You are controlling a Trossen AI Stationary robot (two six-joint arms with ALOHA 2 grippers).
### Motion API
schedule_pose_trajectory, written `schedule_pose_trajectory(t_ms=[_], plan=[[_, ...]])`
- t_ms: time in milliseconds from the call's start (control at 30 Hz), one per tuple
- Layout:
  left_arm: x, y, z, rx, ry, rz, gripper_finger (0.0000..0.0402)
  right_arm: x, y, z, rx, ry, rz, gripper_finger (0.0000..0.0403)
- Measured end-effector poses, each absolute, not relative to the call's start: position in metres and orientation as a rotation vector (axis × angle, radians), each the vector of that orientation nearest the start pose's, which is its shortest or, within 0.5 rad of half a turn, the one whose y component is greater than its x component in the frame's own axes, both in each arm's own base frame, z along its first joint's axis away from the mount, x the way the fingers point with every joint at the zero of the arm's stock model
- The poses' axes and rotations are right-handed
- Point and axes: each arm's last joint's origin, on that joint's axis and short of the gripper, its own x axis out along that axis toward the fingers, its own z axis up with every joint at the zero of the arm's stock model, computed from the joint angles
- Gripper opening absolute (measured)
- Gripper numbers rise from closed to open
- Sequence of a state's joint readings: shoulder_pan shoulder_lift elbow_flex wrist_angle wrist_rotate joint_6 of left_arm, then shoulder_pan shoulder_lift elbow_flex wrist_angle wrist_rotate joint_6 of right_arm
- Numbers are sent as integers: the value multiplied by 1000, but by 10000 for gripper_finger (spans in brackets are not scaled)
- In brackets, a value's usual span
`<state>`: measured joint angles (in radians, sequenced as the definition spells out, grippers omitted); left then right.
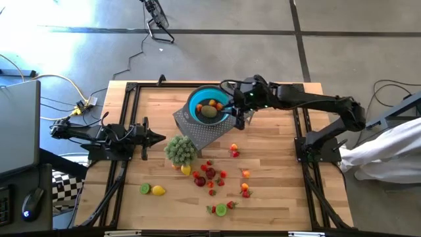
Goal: Pick & Place Fruit
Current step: Put the strawberry into the blue strainer bowl on the shelf
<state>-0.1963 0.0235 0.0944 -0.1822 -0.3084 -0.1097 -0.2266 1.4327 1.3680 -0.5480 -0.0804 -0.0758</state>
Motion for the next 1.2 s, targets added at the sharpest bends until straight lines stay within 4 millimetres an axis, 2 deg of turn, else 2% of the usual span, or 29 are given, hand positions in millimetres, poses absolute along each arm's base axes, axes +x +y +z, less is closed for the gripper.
schedule_pose_trajectory(t_ms=[200,333,800,1200], plan=[[91,-9,176,-82,102,118,1,288,-51,363,27,602,-82,38],[91,-9,176,-82,102,118,1,279,-45,358,26,609,-67,11],[91,-9,176,-82,102,117,1,254,-29,294,190,647,-76,4],[91,-9,176,-81,102,117,1,251,-6,243,261,652,-31,3]])
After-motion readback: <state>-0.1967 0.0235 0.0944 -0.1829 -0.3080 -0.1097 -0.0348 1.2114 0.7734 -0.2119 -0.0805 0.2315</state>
